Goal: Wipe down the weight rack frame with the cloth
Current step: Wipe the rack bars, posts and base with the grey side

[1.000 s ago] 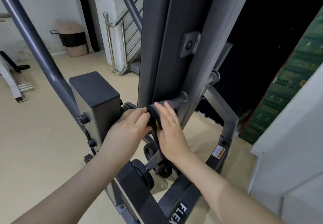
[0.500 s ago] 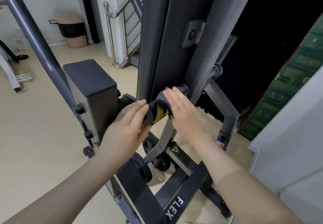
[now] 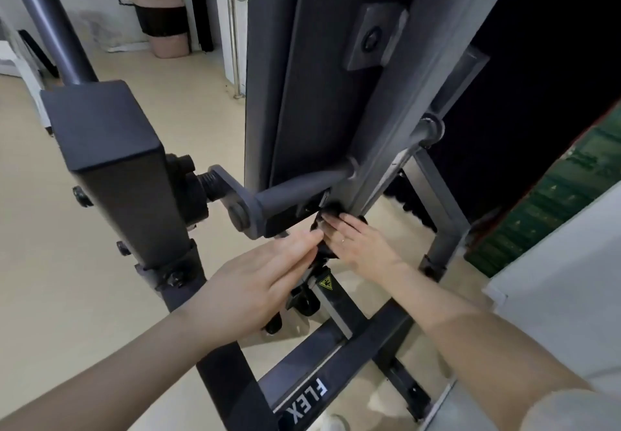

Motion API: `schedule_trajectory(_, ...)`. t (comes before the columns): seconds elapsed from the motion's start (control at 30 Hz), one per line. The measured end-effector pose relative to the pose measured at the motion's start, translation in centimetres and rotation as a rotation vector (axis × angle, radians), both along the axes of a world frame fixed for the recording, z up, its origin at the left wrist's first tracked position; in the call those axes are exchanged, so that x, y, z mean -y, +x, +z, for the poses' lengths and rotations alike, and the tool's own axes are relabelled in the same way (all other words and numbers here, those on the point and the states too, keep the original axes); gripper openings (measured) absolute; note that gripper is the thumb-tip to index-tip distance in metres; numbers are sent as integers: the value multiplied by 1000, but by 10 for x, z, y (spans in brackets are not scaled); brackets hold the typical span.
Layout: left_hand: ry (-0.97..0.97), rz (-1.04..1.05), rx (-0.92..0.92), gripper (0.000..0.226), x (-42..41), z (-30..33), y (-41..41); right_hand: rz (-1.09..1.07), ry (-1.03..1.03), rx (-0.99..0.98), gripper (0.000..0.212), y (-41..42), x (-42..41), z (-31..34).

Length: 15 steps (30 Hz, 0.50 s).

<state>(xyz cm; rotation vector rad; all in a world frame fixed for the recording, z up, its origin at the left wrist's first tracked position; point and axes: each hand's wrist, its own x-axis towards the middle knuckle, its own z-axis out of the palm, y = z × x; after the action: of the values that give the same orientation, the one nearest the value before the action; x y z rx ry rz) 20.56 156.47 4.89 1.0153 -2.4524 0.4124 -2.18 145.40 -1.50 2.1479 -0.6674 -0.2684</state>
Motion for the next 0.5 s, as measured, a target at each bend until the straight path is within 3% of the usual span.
schedule_trajectory(0.07, 49, 7, 32, 52, 4, -2, -6, -45, 112, -101, 53, 5, 2, -7)
schedule_trajectory(0.1, 62, 10, 40, 55, 5, -4, -9, -30, 70, -69, 50, 3, 3, -2)
schedule_trajectory(0.3, 156, 48, -83, 51, 17, 3, -16, 203, -142, 406, 25, -24, 14, 12)
schedule_trajectory(0.33, 169, 51, -105, 50, 20, 6, -20, 180, -106, 405, 25, -20, 16, 8)
schedule_trajectory(0.43, 215, 74, -197, 46, 24, 12, -36, 172, -70, 346, 55, -15, 21, 2)
schedule_trajectory(0.5, 221, 70, -204, 47, 28, 15, -48, 343, -53, 477, 38, -30, 18, 13)
